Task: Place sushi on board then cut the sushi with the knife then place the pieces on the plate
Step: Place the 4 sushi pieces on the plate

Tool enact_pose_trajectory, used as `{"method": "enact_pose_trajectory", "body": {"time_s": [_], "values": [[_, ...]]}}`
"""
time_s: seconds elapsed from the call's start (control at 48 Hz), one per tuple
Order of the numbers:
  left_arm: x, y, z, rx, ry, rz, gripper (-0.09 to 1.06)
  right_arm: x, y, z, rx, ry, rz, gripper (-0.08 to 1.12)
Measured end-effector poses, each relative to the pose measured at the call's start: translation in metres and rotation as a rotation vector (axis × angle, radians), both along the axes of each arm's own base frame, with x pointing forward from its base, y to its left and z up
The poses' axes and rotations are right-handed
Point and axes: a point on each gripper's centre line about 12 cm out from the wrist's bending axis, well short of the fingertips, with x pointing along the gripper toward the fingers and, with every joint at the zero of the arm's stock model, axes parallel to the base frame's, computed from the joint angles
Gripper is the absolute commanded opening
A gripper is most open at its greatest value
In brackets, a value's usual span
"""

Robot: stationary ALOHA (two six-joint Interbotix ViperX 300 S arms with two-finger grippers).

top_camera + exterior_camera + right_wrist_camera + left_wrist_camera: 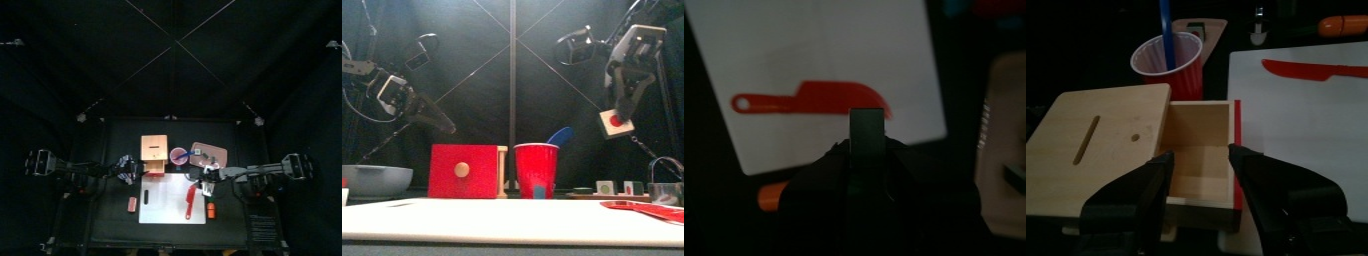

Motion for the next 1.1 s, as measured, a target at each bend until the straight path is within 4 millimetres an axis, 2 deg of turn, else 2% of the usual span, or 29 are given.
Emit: {"method": "enact_pose_trajectory", "body": {"time_s": [0.188,0.375,0.542,0.792,1.104], "values": [[-0.001,0.0,-0.001,0.0,0.005,0.002,0.85,-0.052,-0.045,0.003,-0.005,-0.002,-0.205,0.6],[-0.001,0.001,-0.002,0.0,0.006,0.003,0.85,-0.095,-0.082,-0.008,-0.047,0.029,-0.404,0.6],[-0.002,0.001,-0.002,0.0,0.006,0.003,0.85,-0.121,-0.109,-0.017,-0.036,0.04,-0.593,0.6],[-0.003,0.001,0.0,0.003,-0.003,0.004,0.85,-0.137,-0.126,-0.036,0.0,-0.01,-0.758,0.6],[-0.004,0.001,0.001,0.006,-0.004,-0.001,0.85,-0.144,-0.122,-0.063,0.04,-0.054,-0.823,0.6]]}}
